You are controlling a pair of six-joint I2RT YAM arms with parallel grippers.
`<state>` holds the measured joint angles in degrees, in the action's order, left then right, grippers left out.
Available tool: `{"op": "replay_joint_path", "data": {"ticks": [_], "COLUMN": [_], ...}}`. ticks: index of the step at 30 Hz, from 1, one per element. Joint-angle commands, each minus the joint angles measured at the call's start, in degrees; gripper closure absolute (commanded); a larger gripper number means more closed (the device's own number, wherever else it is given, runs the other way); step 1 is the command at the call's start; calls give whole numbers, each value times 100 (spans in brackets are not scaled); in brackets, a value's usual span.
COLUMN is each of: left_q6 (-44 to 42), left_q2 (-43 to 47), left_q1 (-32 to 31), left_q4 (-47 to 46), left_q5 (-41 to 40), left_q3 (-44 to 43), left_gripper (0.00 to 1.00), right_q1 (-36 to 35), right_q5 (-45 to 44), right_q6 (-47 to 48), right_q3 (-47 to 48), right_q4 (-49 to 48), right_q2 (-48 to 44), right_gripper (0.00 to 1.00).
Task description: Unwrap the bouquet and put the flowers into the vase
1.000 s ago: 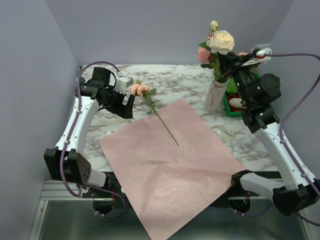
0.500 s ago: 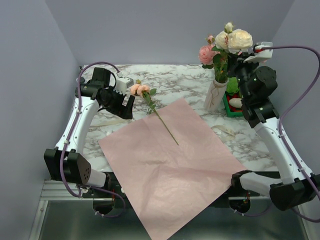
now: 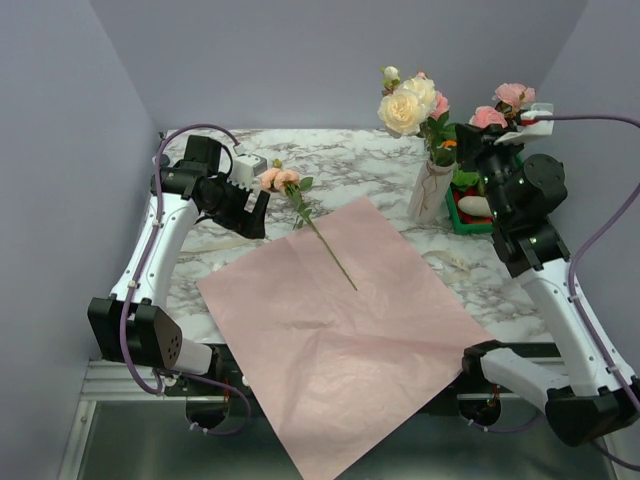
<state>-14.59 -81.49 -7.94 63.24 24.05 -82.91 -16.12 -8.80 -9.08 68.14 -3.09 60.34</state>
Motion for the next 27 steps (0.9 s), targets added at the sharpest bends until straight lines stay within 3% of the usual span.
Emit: {"op": "replay_joint_path", "data": {"ticks": [1, 4, 5, 10, 16, 19, 21, 27], "left_q6": [0, 35, 44, 70, 228, 272, 307, 281], "left_q2": [90, 28, 20, -33, -253, -341, -393, -367], "left_q1": [39, 39, 39, 39, 91, 144, 162, 179], "left_q4": [13, 4, 4, -5, 92, 136, 144, 197], "left_q5": [108, 135, 135, 196, 442, 521, 504, 460], "left_q3": [65, 12, -5, -49, -348, -427, -471, -471], "left_gripper": [1, 1, 1, 1, 1, 1, 1, 1], "right_q1": [12, 4, 12, 4, -198, -908, -1530, -1666], "right_q5": [719, 1265, 1467, 2415, 3410, 3079, 2342, 206], "right_q6": [-234, -173, -138, 143, 511, 1178, 1556, 1574], "right_q3": [-625, -1354, -1634, -1831, -1427, -1347, -1435, -1770], "right_q4": [-409, -1050, -1166, -1449, -906, -431, -359, -1035], "right_q2": [-617, -1005, -1241, -1630, -1244, -946, -779, -664], "right_gripper": [69, 56, 48, 31, 24, 24, 24, 27]}}
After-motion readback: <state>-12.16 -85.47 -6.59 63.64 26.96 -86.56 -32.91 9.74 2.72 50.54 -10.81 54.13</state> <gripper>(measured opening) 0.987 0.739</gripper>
